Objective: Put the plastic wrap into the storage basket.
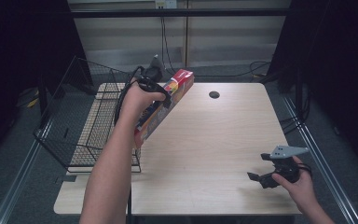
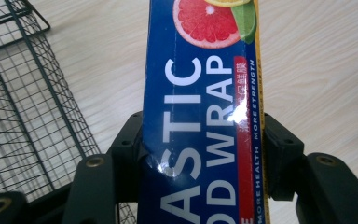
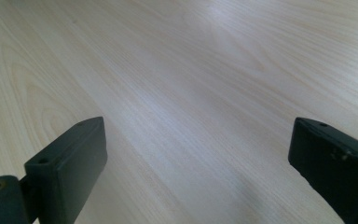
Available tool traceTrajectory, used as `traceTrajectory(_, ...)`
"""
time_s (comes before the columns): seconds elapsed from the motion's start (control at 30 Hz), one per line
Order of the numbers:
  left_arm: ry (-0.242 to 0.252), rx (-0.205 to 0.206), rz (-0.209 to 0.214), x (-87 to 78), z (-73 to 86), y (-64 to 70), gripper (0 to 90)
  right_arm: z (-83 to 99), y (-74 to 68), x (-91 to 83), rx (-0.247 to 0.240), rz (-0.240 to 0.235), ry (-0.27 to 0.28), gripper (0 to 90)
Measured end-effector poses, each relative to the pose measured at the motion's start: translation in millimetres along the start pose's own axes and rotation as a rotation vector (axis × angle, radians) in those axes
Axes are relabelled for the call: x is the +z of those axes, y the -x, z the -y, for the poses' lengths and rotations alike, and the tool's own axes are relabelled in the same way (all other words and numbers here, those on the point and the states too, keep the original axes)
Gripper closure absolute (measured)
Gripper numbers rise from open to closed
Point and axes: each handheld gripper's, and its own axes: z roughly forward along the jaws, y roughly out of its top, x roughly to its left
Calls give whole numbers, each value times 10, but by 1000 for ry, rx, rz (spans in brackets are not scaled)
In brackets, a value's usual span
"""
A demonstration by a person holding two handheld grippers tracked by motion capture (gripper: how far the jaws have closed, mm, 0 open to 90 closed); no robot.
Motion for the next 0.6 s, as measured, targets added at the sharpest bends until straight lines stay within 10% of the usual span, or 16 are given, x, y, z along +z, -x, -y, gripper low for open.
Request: traceTrajectory(0.6, 12, -42, -24, -251, 58, -122, 441, -7, -5, 3, 7, -3, 7, 42)
